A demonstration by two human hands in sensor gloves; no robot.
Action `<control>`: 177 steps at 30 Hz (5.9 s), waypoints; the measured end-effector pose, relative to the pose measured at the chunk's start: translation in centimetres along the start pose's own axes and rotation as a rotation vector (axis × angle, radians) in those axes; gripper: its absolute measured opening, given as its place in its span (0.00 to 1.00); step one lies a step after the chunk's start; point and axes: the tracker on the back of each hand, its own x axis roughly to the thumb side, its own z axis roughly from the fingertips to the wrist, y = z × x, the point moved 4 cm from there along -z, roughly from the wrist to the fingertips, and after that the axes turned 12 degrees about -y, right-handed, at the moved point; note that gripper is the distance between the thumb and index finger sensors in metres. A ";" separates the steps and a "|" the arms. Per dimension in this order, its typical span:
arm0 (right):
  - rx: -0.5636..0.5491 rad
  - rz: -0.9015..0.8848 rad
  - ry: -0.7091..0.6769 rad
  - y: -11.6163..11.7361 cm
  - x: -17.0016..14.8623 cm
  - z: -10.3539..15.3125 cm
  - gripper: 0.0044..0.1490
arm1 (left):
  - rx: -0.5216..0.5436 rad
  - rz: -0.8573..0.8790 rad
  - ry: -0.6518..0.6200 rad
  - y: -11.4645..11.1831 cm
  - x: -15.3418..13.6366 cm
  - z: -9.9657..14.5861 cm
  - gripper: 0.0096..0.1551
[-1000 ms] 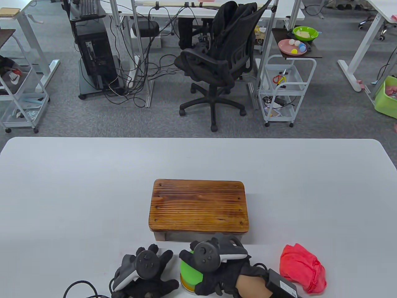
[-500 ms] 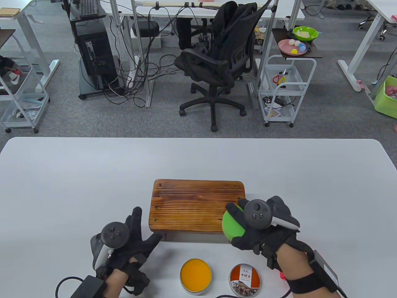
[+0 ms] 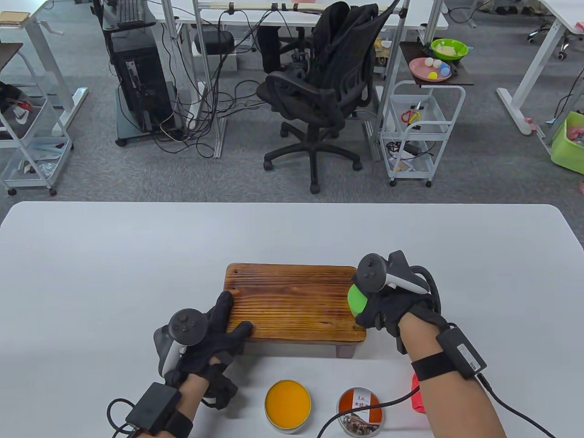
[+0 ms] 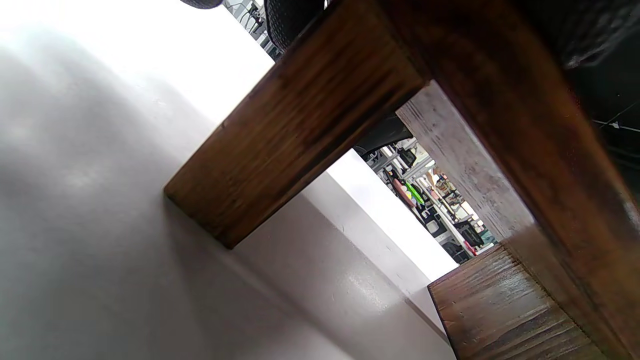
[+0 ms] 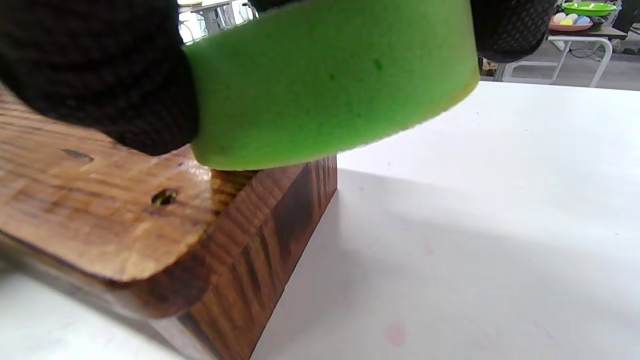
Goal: Dip and apply wood wax on stool
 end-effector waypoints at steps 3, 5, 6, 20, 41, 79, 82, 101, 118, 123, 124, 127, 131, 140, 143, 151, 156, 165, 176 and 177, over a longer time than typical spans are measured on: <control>0.004 0.035 -0.001 -0.3 0.9 -1.1 0.65 | 0.011 -0.019 -0.011 0.0 0.1 0.0 0.60; -0.006 0.036 -0.030 -0.2 2.1 -1.7 0.65 | 0.011 -0.018 -0.010 0.0 0.1 0.0 0.61; -0.006 0.037 -0.053 0.1 2.8 -1.9 0.65 | 0.011 -0.018 -0.010 0.0 0.0 0.0 0.61; 0.038 0.160 -0.138 -0.3 6.7 -3.7 0.65 | 0.022 -0.037 -0.004 0.1 0.1 0.0 0.62; 0.085 0.189 -0.109 -1.1 9.0 -6.4 0.64 | 0.021 -0.036 -0.007 0.0 0.1 -0.1 0.62; 0.065 0.161 -0.147 -1.5 14.5 -10.4 0.64 | 0.022 -0.025 -0.009 -0.1 0.1 -0.1 0.61; 0.061 0.173 -0.220 -1.0 16.5 -10.5 0.64 | 0.022 -0.024 -0.009 -0.1 0.1 -0.1 0.61; 0.064 0.079 -0.232 -1.2 16.5 -11.5 0.64 | 0.019 -0.021 -0.012 -0.1 0.1 -0.1 0.60; 0.025 0.112 -0.293 -0.9 19.4 -12.1 0.64 | 0.020 -0.022 -0.010 -0.1 0.1 -0.2 0.60; 0.033 0.086 -0.292 -0.8 19.0 -12.1 0.64 | 0.019 -0.022 -0.009 -0.1 0.1 -0.2 0.60; 0.034 0.089 -0.292 -0.8 19.0 -12.1 0.64 | 0.019 -0.022 -0.009 -0.1 0.2 -0.2 0.60; 0.033 0.095 -0.291 -0.9 19.0 -12.1 0.64 | 0.018 -0.025 -0.010 -0.1 0.2 -0.2 0.60; 0.015 0.089 -0.292 -1.0 18.8 -11.9 0.65 | 0.016 -0.020 -0.006 0.0 0.1 -0.2 0.60; -0.072 0.086 -0.281 -2.8 16.7 -7.9 0.66 | -0.016 -0.044 0.022 1.0 0.5 1.3 0.60; -0.086 0.082 -0.293 -3.3 16.1 -5.6 0.66 | -0.027 -0.079 0.002 1.7 1.4 2.4 0.61; -0.081 0.082 -0.329 -2.5 15.0 0.4 0.67 | -0.034 -0.095 -0.098 2.1 4.2 6.5 0.61; -0.060 0.093 -0.363 -0.8 15.5 3.4 0.67 | -0.088 -0.119 -0.157 0.3 5.8 8.5 0.61; 0.018 0.114 -0.433 3.7 17.0 7.2 0.67 | -0.311 -0.196 -0.188 -4.0 5.5 9.4 0.66; 0.119 0.132 -0.462 8.5 17.8 7.3 0.67 | -0.535 -0.278 -0.165 -8.1 4.3 8.9 0.67; 0.131 0.136 -0.462 8.9 17.9 7.2 0.67 | -0.542 -0.292 -0.159 -8.4 4.2 8.8 0.67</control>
